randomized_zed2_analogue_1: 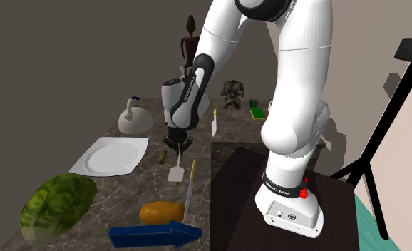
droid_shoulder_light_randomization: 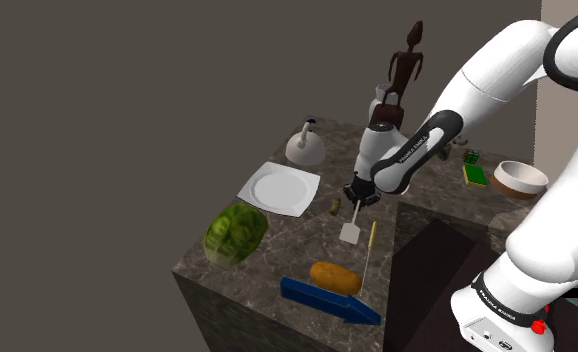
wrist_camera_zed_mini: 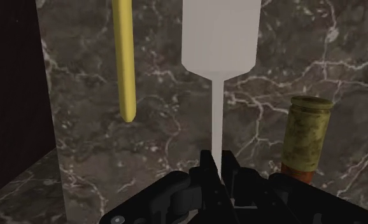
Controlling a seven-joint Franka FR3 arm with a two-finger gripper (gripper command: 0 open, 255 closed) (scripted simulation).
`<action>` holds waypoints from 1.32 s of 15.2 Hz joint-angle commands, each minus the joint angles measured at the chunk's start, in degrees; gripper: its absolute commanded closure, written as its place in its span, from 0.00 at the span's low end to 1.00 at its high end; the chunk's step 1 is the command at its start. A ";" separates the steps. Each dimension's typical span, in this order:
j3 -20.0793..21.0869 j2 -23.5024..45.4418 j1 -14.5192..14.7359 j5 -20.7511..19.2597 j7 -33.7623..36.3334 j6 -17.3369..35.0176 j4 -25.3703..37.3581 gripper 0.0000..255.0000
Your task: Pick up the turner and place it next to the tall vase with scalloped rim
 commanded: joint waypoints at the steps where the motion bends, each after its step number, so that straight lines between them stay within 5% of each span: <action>1: 1.07 -2.29 -0.62 2.30 -1.79 -1.85 -0.31 1.00; 20: 2.54 -17.84 -0.21 13.98 -10.93 -17.93 1.16 1.00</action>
